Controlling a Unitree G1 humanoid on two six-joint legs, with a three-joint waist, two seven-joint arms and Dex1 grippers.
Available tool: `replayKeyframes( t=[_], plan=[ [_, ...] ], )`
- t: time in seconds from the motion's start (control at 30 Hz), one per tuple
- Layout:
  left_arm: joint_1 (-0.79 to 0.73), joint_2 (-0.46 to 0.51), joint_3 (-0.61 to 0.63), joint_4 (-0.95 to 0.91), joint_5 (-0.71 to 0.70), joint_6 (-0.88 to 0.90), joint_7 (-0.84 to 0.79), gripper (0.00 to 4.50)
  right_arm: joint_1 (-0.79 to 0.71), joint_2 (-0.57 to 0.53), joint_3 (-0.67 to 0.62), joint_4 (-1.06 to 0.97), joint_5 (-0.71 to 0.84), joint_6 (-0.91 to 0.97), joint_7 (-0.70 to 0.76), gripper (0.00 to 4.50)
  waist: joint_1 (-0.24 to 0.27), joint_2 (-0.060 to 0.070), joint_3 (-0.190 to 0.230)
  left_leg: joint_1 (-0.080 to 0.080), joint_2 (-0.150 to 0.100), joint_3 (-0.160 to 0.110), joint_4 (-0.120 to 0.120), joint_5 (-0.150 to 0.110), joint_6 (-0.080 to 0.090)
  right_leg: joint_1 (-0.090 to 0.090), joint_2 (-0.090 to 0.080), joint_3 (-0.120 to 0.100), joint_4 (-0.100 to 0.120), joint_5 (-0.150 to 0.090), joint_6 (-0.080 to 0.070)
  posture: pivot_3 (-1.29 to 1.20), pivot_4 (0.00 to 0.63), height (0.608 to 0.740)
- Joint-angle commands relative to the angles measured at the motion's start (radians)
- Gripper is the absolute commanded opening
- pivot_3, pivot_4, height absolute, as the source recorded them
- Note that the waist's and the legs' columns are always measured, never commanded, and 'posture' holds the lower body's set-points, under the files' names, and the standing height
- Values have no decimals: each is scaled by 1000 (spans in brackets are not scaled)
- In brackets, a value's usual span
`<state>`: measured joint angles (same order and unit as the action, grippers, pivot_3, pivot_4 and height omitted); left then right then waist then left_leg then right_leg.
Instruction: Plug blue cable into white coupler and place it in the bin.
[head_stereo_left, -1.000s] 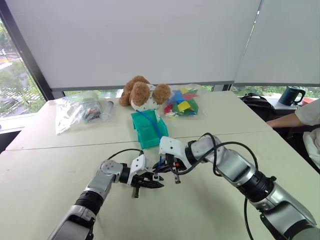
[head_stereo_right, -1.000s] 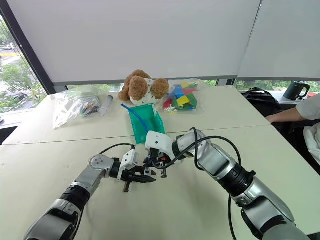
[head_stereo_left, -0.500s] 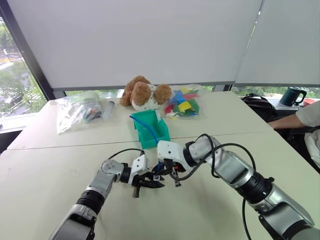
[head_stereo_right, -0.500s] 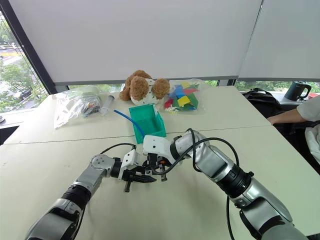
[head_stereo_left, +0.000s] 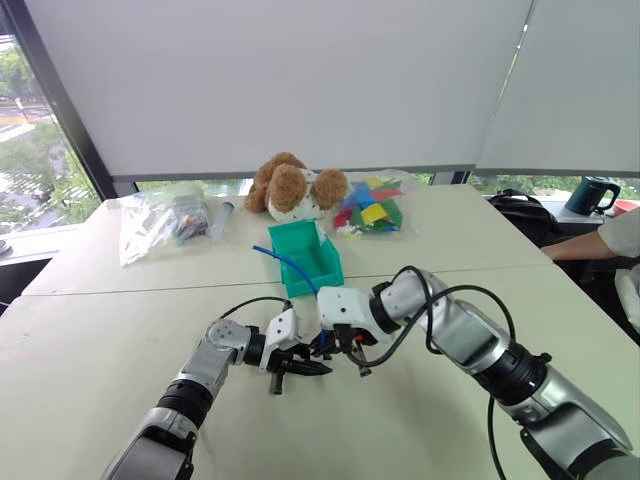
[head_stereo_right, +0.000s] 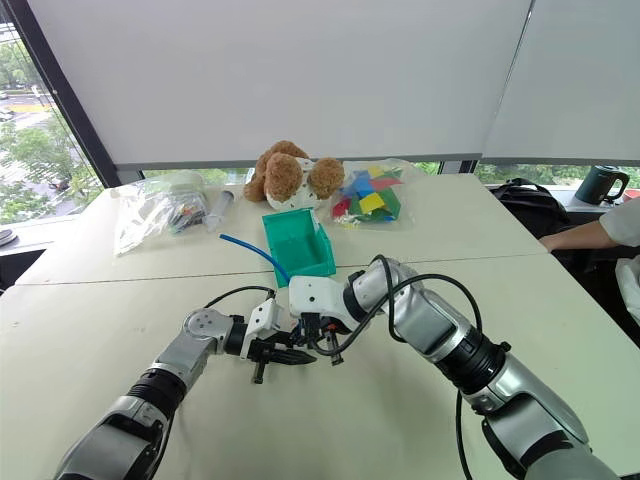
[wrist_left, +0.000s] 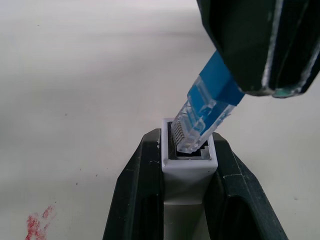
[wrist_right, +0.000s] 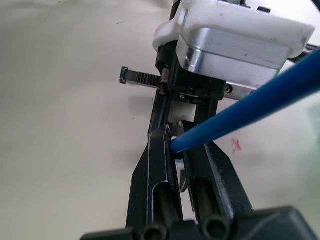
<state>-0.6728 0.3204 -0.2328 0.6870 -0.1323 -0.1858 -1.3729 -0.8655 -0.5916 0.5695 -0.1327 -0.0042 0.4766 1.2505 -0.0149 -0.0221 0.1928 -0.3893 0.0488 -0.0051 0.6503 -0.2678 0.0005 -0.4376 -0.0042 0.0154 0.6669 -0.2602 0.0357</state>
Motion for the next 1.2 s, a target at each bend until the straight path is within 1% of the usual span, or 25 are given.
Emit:
replayKeyframes(
  t=[0.03,0.27,0.43,0.97,1.2],
  plan=[
    [-19,-3,12,0,0,-18,6,415,4,-1,-28,14,21,55,16,0,1,0,0,0,0,0,0,0,0,0,0,0,0,0,0,0,150,740],
    [-27,-10,12,9,2,-24,6,415,-31,46,-47,119,58,89,40,0,1,0,0,1,0,0,1,0,0,1,0,0,0,0,0,0,150,740],
    [-29,-16,11,12,3,-28,10,415,-59,71,-32,195,47,69,58,0,1,0,0,2,0,0,1,0,0,3,0,0,0,0,0,0,150,740],
    [-16,-22,16,11,10,-38,26,415,-76,84,-19,190,53,102,125,0,3,0,0,2,0,0,1,0,0,3,0,-1,0,0,0,0,150,740],
    [-12,-29,15,10,13,-43,31,415,-63,96,0,251,20,64,115,0,4,0,0,2,0,0,1,0,0,3,-1,-1,0,0,0,0,150,740]
  ],
)
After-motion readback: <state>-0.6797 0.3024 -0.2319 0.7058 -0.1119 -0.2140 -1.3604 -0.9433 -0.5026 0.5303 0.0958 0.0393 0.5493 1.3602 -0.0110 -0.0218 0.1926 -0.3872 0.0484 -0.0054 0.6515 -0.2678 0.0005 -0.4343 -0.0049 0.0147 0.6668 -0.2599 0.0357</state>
